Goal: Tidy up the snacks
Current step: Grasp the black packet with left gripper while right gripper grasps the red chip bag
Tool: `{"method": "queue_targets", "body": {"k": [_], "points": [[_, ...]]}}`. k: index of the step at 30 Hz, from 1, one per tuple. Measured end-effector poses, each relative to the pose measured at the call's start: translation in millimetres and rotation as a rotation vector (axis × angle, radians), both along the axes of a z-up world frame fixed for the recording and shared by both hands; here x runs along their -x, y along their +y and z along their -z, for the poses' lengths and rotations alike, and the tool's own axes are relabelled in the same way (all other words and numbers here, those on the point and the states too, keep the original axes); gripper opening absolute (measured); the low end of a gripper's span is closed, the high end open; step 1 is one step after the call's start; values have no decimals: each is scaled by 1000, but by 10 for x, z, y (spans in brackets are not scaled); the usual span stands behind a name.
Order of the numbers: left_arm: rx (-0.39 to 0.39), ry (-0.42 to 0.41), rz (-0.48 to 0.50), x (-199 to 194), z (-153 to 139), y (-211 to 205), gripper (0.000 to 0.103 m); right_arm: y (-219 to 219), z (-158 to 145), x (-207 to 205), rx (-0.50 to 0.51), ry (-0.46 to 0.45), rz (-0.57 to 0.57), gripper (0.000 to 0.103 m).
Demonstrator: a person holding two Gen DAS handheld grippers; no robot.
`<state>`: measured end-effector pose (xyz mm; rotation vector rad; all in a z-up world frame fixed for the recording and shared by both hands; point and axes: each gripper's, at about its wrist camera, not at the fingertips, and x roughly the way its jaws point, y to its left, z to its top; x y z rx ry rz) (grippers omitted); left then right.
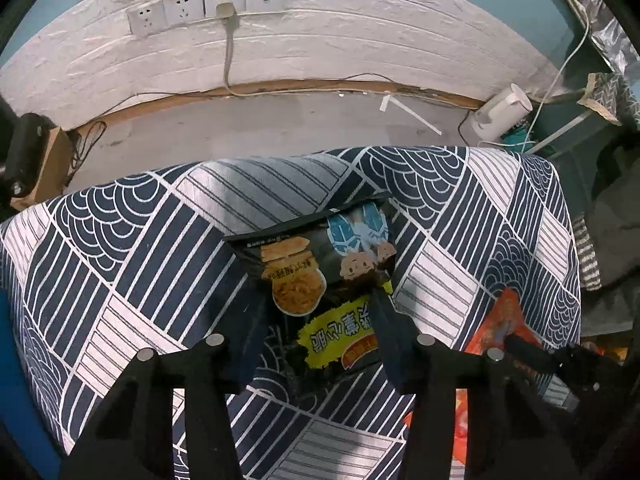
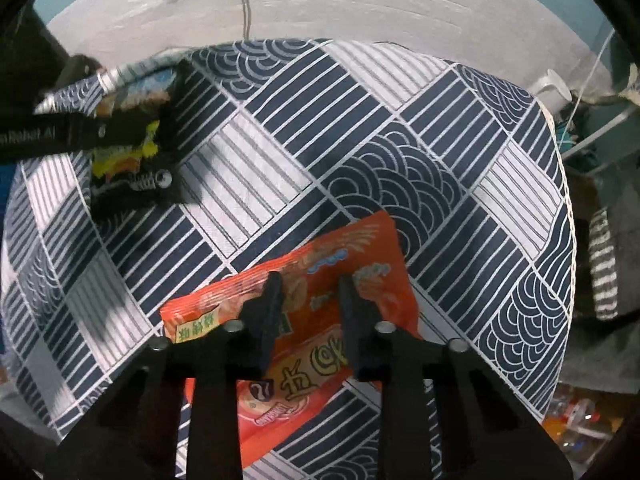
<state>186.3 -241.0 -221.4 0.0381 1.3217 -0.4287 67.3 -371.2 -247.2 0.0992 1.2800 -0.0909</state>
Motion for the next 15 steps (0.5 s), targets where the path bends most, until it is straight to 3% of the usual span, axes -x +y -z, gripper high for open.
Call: {"method": "queue_targets", "body": {"k": [1, 2, 3, 5, 11, 13, 14, 15], "points": [[1, -2, 5, 7, -5, 9, 50, -45, -8, 7, -21, 5, 10, 23], [-1, -6, 13, 26, -14, 23, 49, -82, -13, 15, -35, 14, 19, 29], [-6, -7, 19, 43, -19, 24, 49, -129, -20, 34, -37, 33, 43, 52], [-18, -10, 33, 81, -33, 32, 48, -188, -62, 83, -31, 32, 73, 74], [-51, -15, 78, 221, -43, 115, 45, -159, -247, 331, -31, 18, 147, 81], [-51, -14, 87, 272, -56, 175, 35, -189, -262, 394, -51, 13, 173, 82], [-60, -10, 90, 292, -57, 192, 24, -193, -267, 429, -55, 12, 185, 81], [-64, -3, 93, 313, -58, 219, 24, -220, -287, 481, -58, 1, 213, 81]]}}
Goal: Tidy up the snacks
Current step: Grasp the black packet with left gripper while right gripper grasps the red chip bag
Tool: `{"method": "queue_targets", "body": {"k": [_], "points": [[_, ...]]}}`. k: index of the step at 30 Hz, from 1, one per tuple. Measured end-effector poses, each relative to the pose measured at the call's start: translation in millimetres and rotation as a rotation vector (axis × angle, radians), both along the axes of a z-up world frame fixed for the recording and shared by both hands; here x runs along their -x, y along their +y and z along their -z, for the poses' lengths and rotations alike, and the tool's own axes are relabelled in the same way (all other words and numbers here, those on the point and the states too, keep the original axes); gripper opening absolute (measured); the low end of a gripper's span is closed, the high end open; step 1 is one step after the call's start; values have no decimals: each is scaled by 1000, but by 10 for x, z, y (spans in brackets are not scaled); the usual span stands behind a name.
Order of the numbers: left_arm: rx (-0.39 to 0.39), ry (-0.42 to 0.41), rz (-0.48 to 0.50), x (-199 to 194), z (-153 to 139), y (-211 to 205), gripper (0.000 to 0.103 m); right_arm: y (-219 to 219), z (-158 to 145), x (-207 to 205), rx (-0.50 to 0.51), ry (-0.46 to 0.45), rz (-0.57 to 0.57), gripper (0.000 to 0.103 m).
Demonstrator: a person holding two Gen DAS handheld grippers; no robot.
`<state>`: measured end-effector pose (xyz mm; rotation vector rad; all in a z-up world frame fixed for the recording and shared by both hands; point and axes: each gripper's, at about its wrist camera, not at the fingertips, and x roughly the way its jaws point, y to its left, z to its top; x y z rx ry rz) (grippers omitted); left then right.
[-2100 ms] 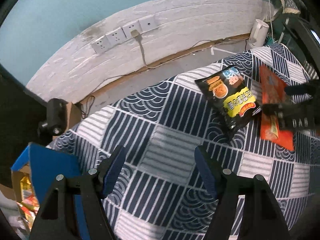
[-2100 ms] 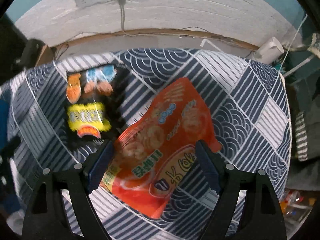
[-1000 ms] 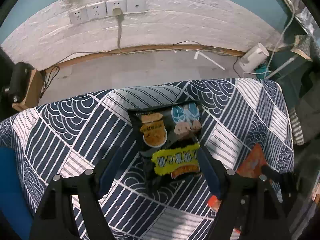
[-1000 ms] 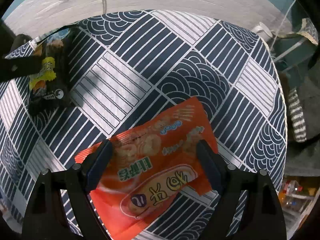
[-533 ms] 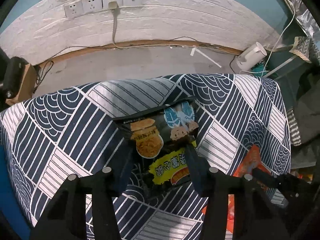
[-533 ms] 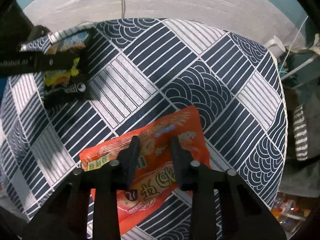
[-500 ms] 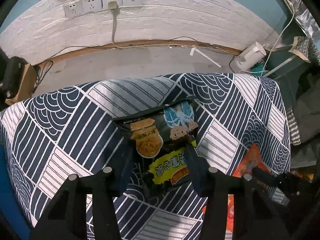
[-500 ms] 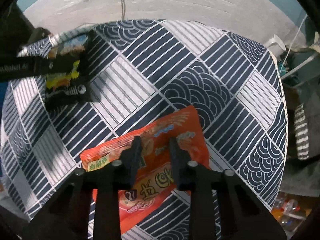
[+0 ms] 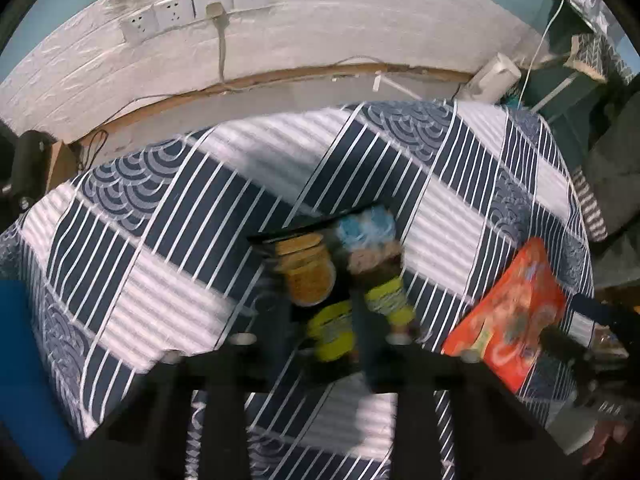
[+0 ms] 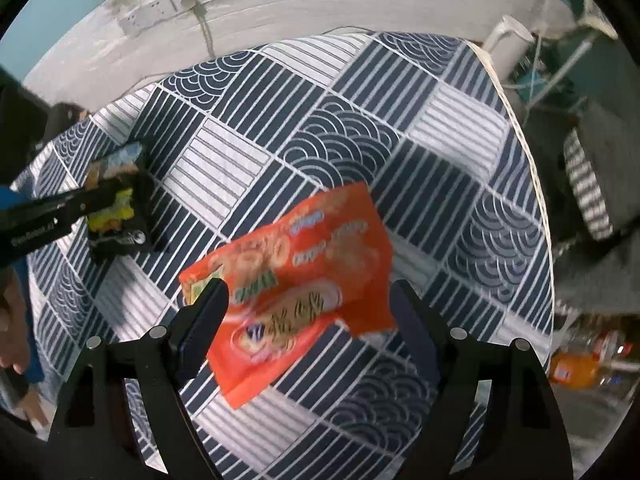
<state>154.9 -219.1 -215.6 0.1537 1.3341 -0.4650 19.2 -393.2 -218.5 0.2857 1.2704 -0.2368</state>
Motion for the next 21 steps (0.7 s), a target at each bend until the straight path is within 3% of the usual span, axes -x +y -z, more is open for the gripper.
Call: {"method": "queue_targets", "body": {"k": [6, 10, 14, 21], "points": [[-17, 9, 13, 150, -1, 120, 26, -87, 156, 209, -105, 23, 104, 82], [0, -3, -44, 186, -30, 166, 72, 25, 303, 200, -119, 47, 142, 82], [13, -11, -58, 189, -62, 149, 74, 41, 373, 67, -148, 46, 170, 82], [25, 30, -86, 80, 1, 87, 77, 62, 457, -236, -94, 57, 173, 82]]}}
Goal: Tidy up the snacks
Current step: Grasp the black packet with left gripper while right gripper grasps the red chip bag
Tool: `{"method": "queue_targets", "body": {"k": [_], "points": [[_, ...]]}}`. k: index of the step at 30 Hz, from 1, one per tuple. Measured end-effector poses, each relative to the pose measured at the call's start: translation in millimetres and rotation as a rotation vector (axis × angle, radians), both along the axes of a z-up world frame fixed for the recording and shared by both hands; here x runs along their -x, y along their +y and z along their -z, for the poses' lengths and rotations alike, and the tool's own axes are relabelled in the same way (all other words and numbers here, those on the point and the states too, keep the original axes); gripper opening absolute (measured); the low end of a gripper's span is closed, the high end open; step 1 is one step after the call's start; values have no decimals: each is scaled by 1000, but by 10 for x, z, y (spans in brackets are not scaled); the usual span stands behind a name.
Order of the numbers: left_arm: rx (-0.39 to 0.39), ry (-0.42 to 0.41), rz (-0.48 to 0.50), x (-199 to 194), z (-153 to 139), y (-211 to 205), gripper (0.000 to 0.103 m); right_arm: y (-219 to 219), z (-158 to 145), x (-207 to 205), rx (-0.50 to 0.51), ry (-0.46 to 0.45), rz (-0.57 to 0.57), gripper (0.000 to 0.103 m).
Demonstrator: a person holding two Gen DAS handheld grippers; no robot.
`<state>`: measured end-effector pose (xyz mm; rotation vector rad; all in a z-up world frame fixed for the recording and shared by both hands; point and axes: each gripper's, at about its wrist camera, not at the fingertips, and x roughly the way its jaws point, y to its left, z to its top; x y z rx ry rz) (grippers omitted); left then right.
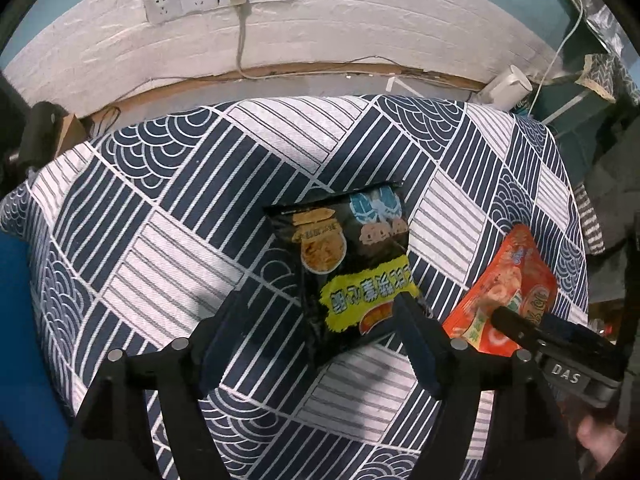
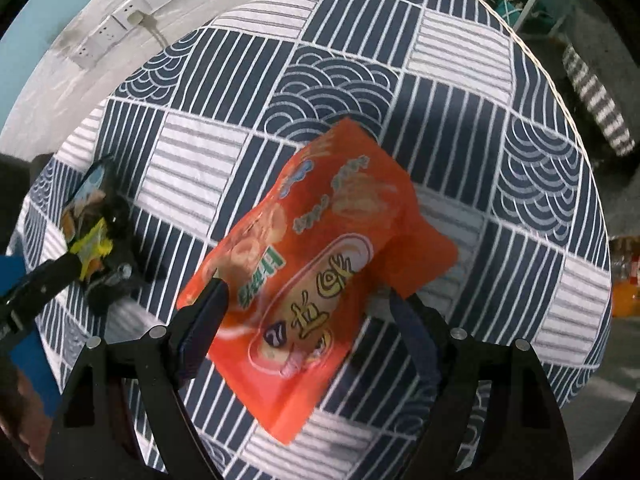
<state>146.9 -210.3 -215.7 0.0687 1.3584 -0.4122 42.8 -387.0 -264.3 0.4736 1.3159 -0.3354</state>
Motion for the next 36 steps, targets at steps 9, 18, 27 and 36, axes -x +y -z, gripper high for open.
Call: {"method": "queue_targets", "body": {"k": [9, 18, 27, 36], "points": [[36, 65, -74, -101, 142, -90, 80, 129, 67, -304, 127, 11, -130, 82], [15, 72, -87, -111, 226, -235, 84, 348, 78, -465, 188, -20, -261, 67], [-10, 28, -26, -58, 168, -222, 60, 420, -125, -311, 211, -45, -345, 50], [-29, -24, 8, 66, -39, -63, 60, 515, -388, -23, 224, -72, -373, 29]]}}
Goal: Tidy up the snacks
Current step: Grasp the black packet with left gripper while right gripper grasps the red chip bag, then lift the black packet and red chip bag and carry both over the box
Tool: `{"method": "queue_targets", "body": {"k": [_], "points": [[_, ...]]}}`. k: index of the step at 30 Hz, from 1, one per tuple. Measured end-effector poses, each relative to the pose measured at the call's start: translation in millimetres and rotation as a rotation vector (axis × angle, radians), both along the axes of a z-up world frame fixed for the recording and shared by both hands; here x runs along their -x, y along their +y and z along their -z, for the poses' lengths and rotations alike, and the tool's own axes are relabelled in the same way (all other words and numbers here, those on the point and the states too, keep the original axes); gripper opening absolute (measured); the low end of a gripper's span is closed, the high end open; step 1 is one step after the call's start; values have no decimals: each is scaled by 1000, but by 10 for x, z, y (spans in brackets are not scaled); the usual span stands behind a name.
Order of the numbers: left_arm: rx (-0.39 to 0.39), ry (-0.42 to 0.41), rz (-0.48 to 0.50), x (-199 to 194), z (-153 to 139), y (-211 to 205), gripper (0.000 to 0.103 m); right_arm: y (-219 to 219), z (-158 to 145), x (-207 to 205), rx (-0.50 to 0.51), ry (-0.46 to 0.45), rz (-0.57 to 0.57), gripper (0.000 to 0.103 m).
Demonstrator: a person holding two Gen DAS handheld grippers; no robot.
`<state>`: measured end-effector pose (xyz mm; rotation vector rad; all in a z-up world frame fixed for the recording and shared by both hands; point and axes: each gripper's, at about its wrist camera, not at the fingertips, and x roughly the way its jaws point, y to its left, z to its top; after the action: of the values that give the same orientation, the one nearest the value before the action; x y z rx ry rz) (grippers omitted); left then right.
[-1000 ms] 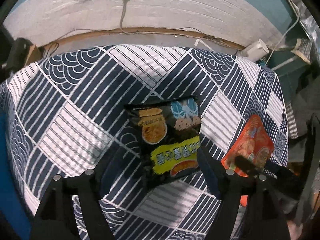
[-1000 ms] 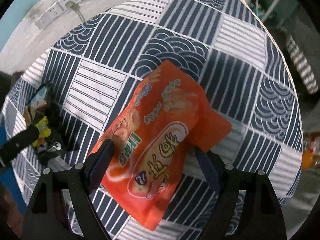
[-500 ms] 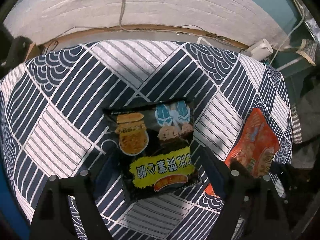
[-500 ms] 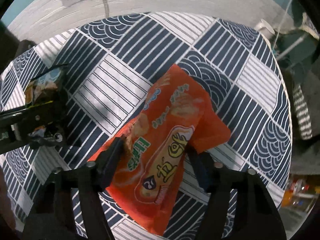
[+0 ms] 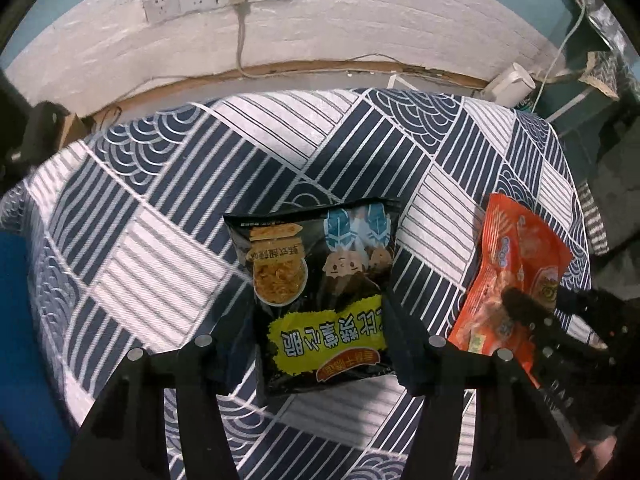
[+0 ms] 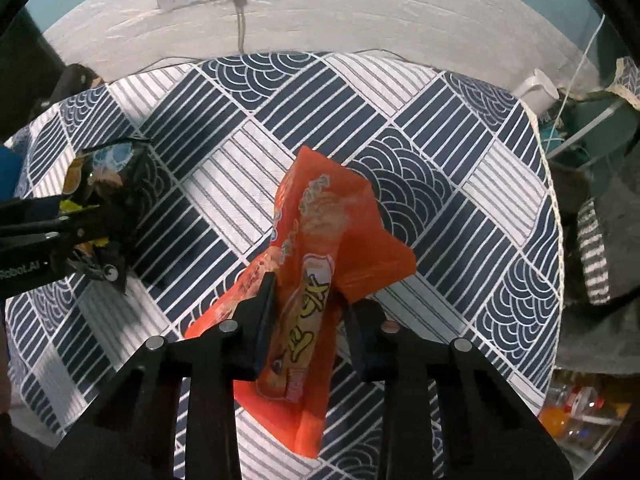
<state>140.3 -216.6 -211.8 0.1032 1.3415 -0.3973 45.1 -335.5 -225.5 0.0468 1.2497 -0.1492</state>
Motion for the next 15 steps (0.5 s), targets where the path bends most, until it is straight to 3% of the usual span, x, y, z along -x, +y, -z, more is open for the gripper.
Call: {"method": "queue_targets", "body": {"k": [15], "points": [[-18, -116, 53, 496, -612, 385, 60, 414, -510, 212, 55, -92, -116, 29]]}}
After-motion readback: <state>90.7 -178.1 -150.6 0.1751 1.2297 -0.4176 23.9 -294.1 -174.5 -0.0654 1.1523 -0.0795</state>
